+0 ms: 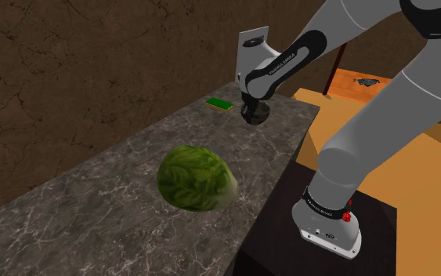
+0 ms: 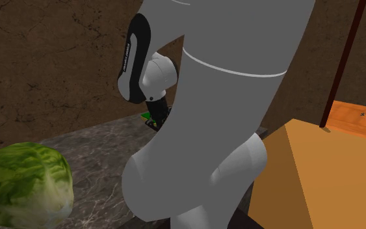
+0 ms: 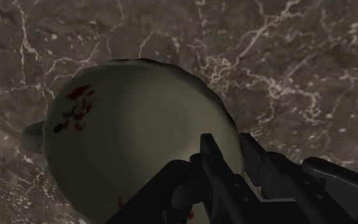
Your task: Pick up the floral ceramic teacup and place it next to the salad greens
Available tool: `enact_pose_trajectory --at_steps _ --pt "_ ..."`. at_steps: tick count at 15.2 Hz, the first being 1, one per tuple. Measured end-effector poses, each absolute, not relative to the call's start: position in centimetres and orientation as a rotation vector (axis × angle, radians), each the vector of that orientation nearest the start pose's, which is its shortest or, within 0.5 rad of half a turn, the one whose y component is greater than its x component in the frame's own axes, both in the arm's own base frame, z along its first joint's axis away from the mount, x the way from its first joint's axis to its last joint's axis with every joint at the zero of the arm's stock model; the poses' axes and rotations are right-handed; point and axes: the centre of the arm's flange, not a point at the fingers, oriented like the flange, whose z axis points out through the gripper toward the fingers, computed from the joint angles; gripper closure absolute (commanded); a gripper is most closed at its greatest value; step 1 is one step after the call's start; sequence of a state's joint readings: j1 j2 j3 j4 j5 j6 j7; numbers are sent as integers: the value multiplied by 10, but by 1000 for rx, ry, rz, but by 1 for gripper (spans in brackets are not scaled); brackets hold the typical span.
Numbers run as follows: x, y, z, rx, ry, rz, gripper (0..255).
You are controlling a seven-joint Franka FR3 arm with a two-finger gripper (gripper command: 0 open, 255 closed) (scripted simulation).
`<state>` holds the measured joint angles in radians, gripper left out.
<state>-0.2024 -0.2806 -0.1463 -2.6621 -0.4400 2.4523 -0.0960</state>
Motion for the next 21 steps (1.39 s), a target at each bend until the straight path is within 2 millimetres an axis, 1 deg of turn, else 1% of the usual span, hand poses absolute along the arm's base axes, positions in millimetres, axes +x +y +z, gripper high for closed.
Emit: enact_pose_trajectory --at_steps 4,21 --pt "387 -139 351 -3398 -142 -28 255" --pt "388 -139 441 -3398 -142 -28 255"
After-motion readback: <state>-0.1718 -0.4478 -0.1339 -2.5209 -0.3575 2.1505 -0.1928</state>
